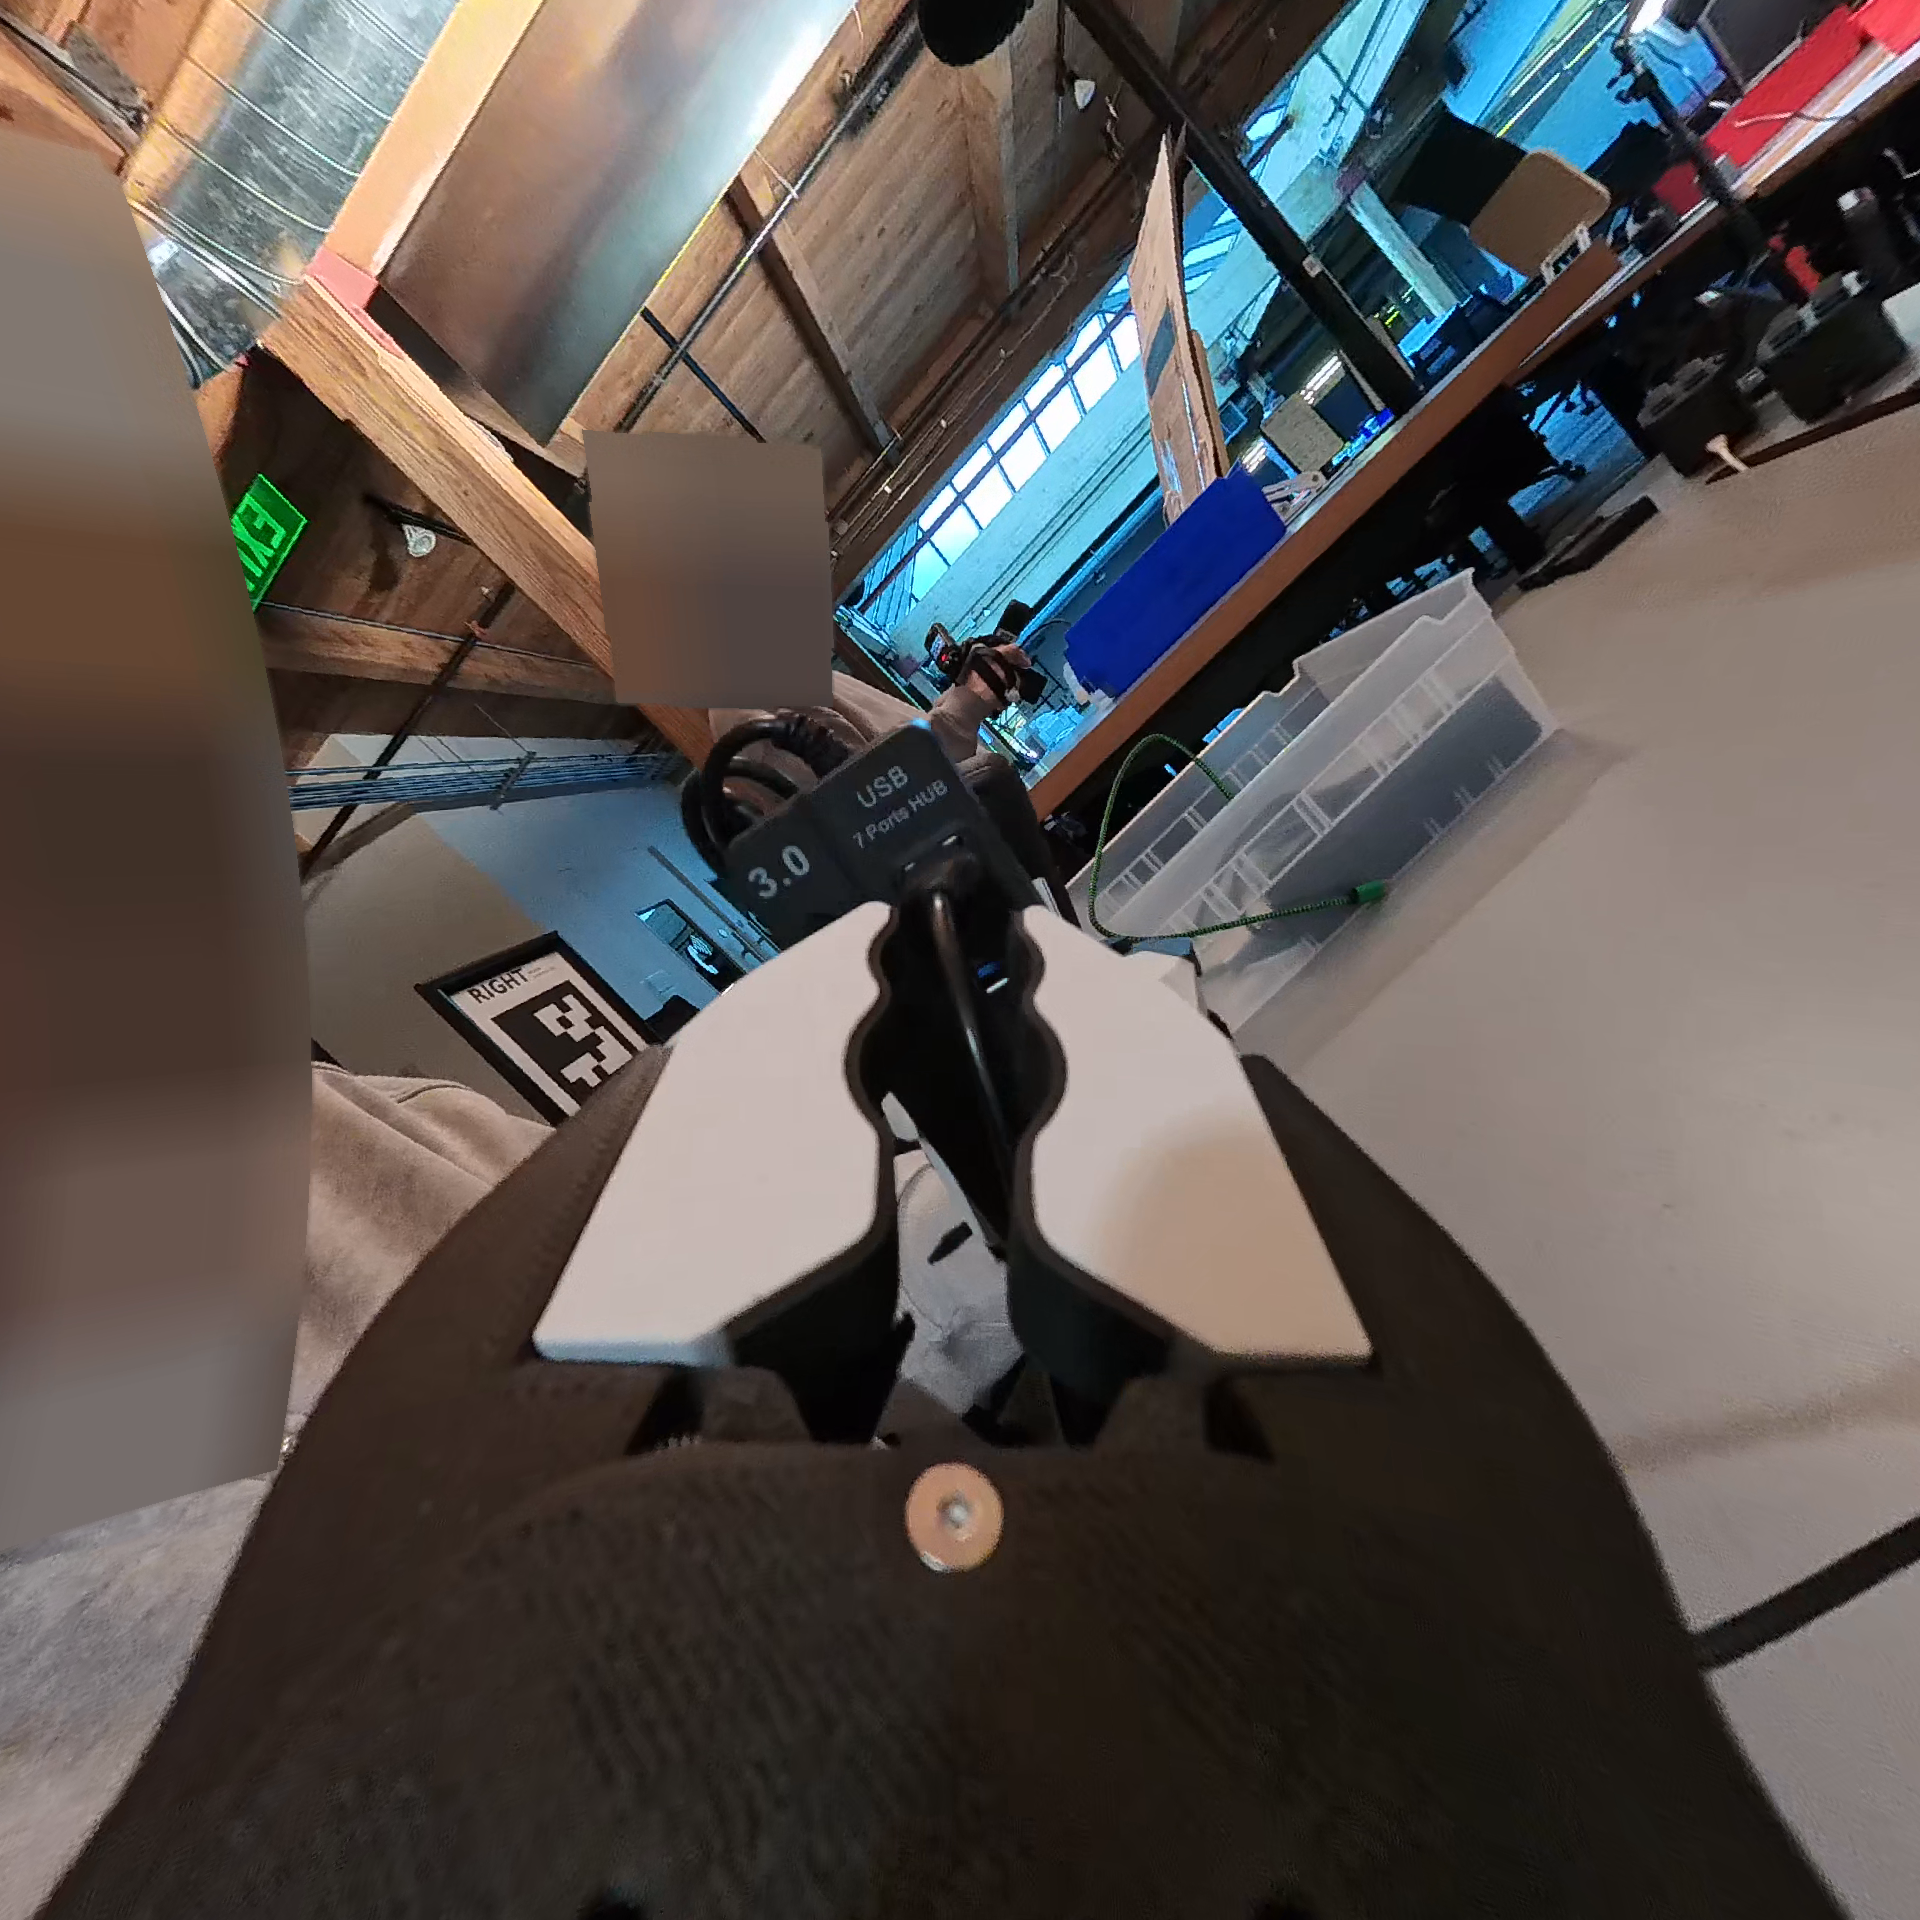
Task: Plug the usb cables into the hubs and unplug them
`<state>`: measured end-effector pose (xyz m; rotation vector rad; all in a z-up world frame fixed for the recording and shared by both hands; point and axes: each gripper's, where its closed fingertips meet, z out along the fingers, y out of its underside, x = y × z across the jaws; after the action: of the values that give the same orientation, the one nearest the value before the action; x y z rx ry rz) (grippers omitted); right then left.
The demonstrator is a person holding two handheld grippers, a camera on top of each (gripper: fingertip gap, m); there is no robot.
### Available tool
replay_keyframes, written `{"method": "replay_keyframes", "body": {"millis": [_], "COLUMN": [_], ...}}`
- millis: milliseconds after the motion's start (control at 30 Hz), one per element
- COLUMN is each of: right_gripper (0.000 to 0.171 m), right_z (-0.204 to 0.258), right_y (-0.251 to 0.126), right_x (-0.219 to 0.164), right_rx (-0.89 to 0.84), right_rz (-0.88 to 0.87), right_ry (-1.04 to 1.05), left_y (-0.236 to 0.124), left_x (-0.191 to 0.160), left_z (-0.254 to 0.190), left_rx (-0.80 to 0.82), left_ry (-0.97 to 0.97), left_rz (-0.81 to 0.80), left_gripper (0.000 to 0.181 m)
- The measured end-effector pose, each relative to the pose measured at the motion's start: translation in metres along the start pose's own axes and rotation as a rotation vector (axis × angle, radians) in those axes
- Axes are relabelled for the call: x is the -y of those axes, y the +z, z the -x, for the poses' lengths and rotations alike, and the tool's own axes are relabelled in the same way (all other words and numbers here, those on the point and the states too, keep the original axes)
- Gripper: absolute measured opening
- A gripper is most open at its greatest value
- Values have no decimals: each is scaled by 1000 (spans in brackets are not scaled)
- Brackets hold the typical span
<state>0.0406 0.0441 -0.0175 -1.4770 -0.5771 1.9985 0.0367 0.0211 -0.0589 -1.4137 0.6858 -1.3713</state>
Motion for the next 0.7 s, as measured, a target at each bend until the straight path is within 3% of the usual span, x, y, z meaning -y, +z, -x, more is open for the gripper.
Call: {"method": "replay_keyframes", "body": {"millis": [167,467,700], "right_gripper": [22,29,26], "right_z": [-5,-13,1], "right_y": [-1,-2,12], "right_x": [-1,-3,-18], "right_rx": [-31,-93,-314], "right_rz": [15,27,144], "right_ry": [-14,-74,-721], "left_y": [-2,-32,-55], "left_x": [4,40,52], "left_z": [2,16,34], "left_rx": [-29,-117,-96], "left_ry": [-79,-304,-384], "left_rz": [-54,-334,-472], "left_gripper": [53,52,52]}}
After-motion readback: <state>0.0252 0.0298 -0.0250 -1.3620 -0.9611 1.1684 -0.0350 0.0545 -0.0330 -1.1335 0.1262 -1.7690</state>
